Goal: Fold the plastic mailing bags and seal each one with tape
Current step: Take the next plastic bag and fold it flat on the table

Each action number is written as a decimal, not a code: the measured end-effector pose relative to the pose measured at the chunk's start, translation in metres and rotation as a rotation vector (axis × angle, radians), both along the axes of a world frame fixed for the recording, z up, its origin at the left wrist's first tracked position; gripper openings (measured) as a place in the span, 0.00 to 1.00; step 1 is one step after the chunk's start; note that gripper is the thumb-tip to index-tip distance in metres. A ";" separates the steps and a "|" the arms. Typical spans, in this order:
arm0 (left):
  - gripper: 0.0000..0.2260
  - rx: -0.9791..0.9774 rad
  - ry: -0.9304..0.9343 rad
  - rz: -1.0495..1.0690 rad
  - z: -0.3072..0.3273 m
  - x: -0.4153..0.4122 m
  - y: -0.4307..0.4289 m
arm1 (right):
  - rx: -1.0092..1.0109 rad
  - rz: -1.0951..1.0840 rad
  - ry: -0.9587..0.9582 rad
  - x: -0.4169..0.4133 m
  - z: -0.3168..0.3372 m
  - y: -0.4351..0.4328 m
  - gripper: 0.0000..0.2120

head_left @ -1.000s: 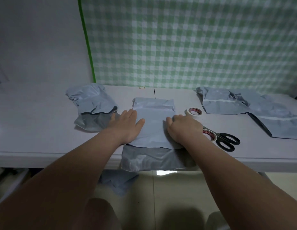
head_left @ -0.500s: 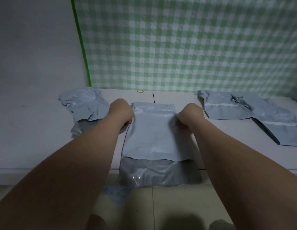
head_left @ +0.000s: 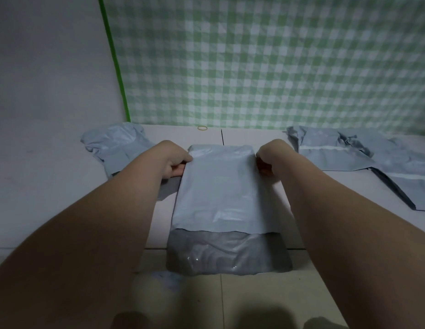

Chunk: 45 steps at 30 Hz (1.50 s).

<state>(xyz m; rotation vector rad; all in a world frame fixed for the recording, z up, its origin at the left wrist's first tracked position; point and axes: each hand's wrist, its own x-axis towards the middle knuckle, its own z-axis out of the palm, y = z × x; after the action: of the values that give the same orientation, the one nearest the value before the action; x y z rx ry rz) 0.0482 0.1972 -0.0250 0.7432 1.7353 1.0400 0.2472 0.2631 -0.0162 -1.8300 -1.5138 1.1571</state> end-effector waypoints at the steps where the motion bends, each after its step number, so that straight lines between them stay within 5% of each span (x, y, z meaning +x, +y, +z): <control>1: 0.08 0.010 -0.055 -0.002 0.000 -0.002 0.001 | -0.008 0.001 0.021 0.002 -0.001 0.003 0.12; 7: 0.14 0.069 -0.280 0.088 -0.003 -0.006 0.004 | -0.156 0.022 0.107 -0.004 -0.006 -0.009 0.12; 17: 0.08 -0.023 -0.306 0.009 -0.001 -0.004 0.005 | -0.126 0.005 0.318 -0.004 -0.004 -0.021 0.09; 23: 0.09 -0.045 -0.308 0.005 0.001 -0.011 0.005 | 0.116 0.027 -0.033 0.003 -0.007 -0.007 0.06; 27: 0.08 -0.045 -0.215 -0.039 0.003 -0.007 0.002 | 0.266 0.069 -0.364 0.000 -0.014 -0.019 0.15; 39: 0.04 0.087 -0.349 0.034 -0.003 0.012 -0.027 | 0.455 0.143 -0.703 -0.001 -0.018 -0.066 0.12; 45: 0.07 0.180 -0.345 0.135 -0.013 0.015 -0.045 | 0.483 0.211 -0.694 0.006 -0.014 -0.098 0.12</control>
<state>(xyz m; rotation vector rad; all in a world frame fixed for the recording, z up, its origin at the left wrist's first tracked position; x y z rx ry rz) 0.0631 0.1519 -0.0378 0.5241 1.4224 1.3444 0.2532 0.1646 -0.0303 -1.8275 -2.1659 0.1560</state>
